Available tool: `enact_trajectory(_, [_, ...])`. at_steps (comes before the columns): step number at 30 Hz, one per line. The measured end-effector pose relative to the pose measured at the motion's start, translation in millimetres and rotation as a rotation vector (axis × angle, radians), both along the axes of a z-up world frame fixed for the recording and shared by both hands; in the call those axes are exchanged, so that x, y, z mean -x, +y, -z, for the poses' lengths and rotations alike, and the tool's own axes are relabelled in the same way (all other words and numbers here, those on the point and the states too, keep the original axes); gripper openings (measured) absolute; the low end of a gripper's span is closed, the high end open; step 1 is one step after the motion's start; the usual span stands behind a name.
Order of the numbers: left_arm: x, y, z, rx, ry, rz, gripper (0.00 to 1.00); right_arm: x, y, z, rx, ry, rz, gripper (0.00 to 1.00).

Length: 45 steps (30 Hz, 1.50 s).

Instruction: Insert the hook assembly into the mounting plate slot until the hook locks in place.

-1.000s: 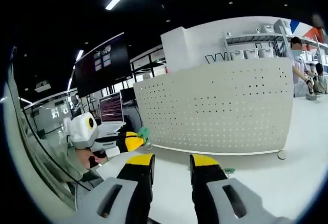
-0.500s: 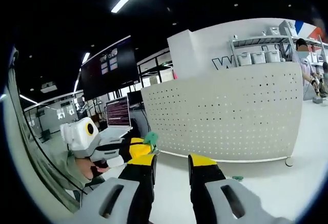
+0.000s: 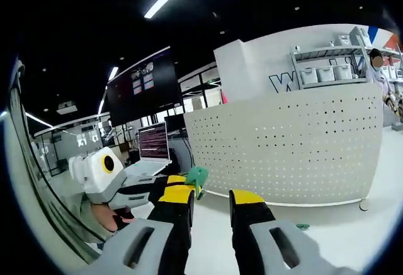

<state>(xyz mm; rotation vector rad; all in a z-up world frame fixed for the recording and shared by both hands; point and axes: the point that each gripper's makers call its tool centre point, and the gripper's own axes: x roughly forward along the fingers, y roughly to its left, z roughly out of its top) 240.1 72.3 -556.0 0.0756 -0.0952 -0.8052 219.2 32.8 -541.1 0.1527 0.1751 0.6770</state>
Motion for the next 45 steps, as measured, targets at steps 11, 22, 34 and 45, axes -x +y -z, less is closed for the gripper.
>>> enact_trajectory(11, [7.3, -3.7, -5.4, 0.026, -0.006, 0.014, 0.03, 1.6, 13.0, -4.8, -0.01, -0.012, -0.026, 0.16])
enact_trajectory(22, [10.0, -7.0, -12.7, 0.054, -0.016, 0.025, 0.03, 0.1, 20.9, -11.6, -0.025, -0.025, -0.043, 0.11])
enact_trajectory(34, [12.1, -8.7, -24.3, 0.093, -0.026, 0.027, 0.03, -1.5, 26.3, -21.2, -0.047, -0.049, -0.035, 0.08])
enact_trajectory(45, [14.2, -8.5, -26.0, 0.059, -0.055, 0.017, 0.03, 4.1, 33.4, -22.8, -0.005, -0.08, -0.061, 0.02])
